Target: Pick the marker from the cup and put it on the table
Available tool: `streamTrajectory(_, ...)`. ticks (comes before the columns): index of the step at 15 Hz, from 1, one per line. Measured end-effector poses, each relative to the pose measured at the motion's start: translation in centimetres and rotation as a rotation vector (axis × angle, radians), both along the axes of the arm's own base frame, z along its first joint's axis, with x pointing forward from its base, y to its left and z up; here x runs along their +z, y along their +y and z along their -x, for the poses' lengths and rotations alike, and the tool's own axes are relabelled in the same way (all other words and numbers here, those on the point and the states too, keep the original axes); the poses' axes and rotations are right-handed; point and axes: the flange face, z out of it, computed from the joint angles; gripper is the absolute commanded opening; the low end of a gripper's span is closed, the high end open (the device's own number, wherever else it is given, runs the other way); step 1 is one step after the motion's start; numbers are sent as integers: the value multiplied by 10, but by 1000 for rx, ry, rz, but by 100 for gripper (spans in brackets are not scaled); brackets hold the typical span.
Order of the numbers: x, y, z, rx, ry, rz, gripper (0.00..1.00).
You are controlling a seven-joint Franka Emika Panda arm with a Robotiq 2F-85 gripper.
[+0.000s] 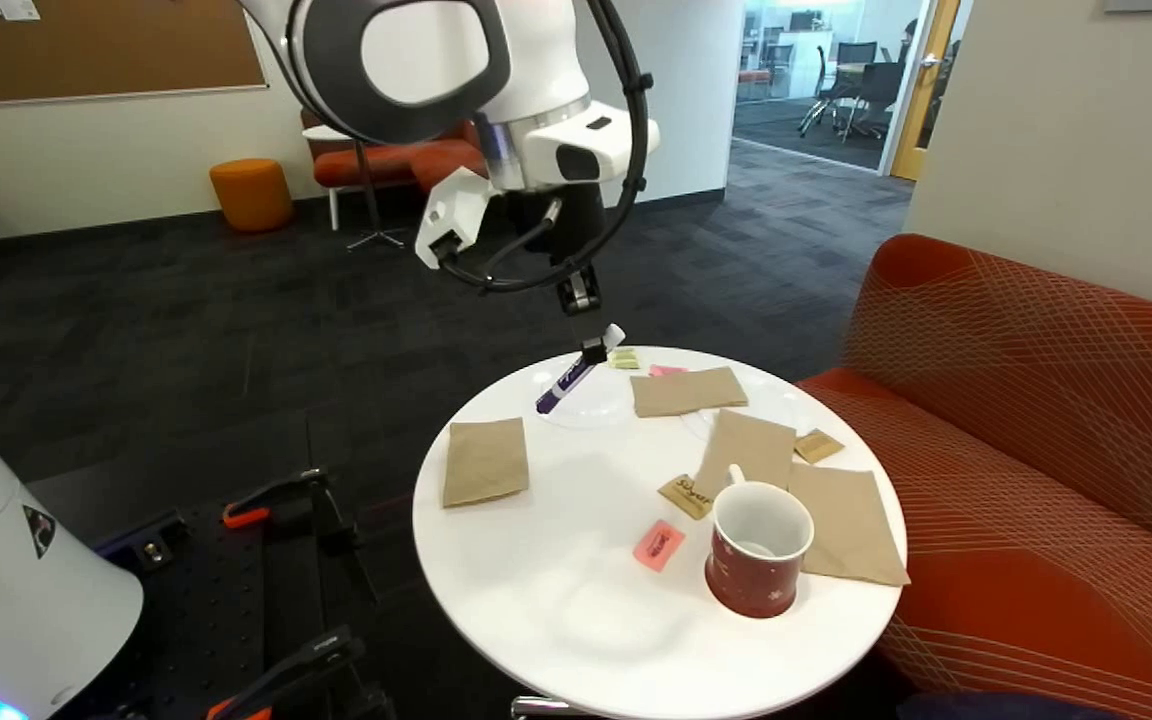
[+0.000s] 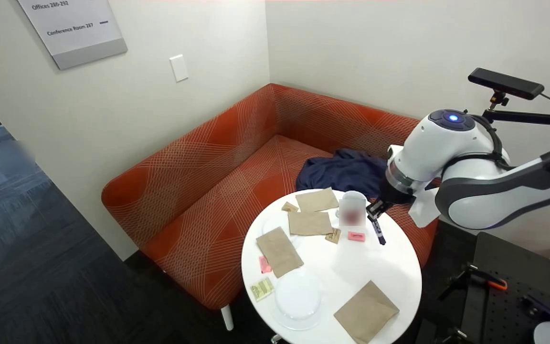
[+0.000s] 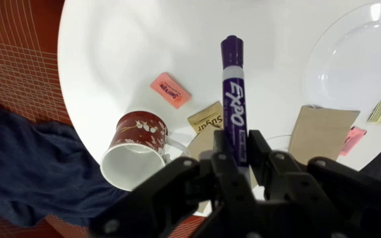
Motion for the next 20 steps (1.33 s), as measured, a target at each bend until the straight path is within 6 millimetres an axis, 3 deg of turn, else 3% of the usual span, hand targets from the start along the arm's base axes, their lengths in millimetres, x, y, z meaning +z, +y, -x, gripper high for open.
streamTrajectory(9,-13,5,-13,180,132,-8,5)
streamTrajectory(20,-70,53,-56,311,238,-19,5)
